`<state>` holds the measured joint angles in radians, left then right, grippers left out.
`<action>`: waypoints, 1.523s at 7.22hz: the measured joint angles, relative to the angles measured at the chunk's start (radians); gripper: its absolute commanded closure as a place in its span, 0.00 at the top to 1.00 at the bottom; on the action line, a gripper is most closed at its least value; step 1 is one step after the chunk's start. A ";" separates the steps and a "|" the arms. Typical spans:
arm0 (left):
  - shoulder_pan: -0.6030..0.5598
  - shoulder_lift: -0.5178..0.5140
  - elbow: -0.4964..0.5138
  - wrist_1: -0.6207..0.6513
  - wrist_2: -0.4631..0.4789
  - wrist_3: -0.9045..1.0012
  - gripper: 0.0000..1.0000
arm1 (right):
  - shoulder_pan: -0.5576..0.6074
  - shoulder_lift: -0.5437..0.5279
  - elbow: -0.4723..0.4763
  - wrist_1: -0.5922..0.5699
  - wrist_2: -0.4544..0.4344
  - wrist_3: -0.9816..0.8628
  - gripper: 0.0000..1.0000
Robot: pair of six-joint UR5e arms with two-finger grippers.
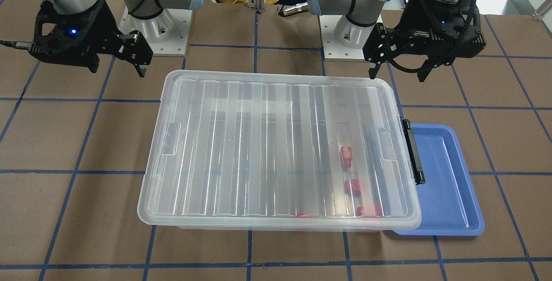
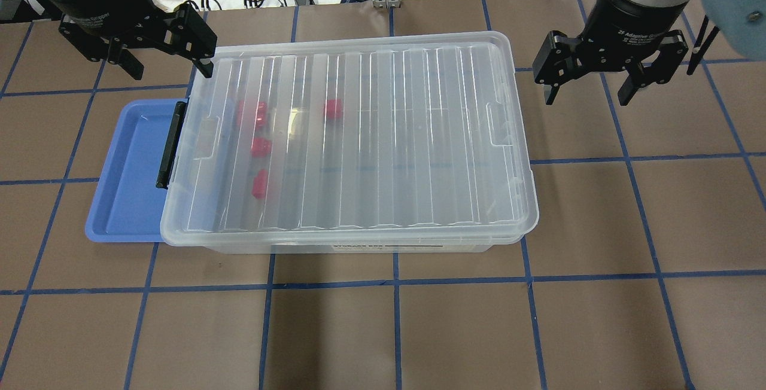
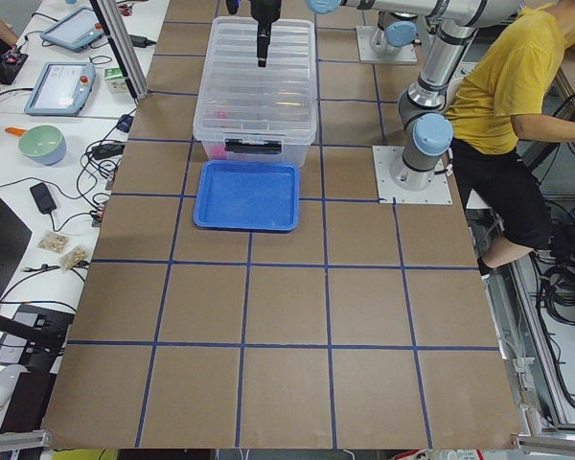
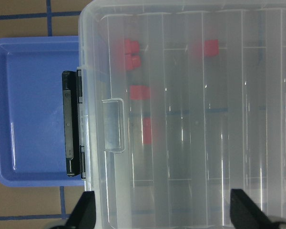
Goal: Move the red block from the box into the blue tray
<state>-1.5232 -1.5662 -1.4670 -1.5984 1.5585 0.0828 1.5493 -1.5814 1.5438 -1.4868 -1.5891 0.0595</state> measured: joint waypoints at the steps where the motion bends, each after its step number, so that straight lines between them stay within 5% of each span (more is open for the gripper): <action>1: 0.000 0.000 -0.001 0.000 0.000 0.000 1.00 | 0.000 0.000 0.000 -0.001 0.000 0.000 1.00; 7: 0.000 0.000 -0.001 0.000 0.000 0.000 1.00 | 0.000 0.014 0.004 -0.022 0.011 0.001 1.00; 11: 0.000 0.000 -0.001 0.000 0.000 0.000 1.00 | 0.006 0.197 0.010 -0.196 0.015 0.027 1.00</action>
<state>-1.5232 -1.5662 -1.4685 -1.5984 1.5582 0.0828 1.5548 -1.3848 1.5534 -1.6833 -1.5739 0.0868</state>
